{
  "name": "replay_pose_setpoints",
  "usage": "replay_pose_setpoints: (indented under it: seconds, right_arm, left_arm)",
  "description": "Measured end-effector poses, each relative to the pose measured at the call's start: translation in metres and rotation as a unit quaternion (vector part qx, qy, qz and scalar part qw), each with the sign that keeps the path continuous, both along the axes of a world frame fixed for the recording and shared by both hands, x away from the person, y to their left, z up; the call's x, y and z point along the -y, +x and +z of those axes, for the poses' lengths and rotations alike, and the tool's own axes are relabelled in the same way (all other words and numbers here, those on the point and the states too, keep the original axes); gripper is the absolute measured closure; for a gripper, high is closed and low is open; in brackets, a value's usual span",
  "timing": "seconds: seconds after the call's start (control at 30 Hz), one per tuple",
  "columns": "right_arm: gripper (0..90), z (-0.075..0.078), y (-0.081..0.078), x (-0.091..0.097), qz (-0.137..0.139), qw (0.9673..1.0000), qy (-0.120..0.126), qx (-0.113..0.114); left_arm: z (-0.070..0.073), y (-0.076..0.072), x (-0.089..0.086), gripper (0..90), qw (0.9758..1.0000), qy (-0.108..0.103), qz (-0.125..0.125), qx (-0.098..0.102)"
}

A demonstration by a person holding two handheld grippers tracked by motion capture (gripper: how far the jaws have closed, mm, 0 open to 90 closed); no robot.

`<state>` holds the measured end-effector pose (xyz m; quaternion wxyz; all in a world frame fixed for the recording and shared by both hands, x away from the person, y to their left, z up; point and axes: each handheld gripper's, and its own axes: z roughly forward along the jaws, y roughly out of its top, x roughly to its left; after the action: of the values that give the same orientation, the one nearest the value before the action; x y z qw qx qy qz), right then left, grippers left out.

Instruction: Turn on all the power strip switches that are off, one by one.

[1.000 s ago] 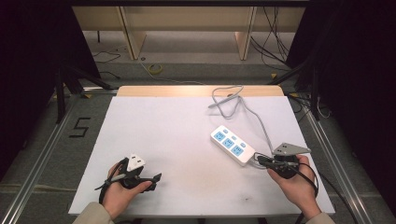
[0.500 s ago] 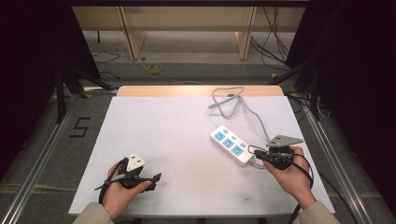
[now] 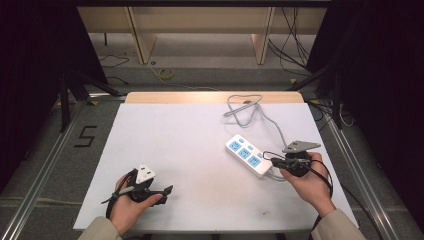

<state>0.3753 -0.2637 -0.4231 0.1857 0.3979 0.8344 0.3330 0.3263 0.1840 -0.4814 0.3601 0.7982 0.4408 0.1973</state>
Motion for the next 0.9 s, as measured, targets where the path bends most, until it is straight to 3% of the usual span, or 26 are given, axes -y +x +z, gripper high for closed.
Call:
replay_pose_setpoints:
  seconds: [0.9]
  right_arm:
    - [90.0,0.003,0.021,-0.012,0.009,0.9996,-0.019,-0.018]
  left_arm:
    - [-0.001,0.001,0.000,15.8,1.0000,0.005,-0.003,-0.001]
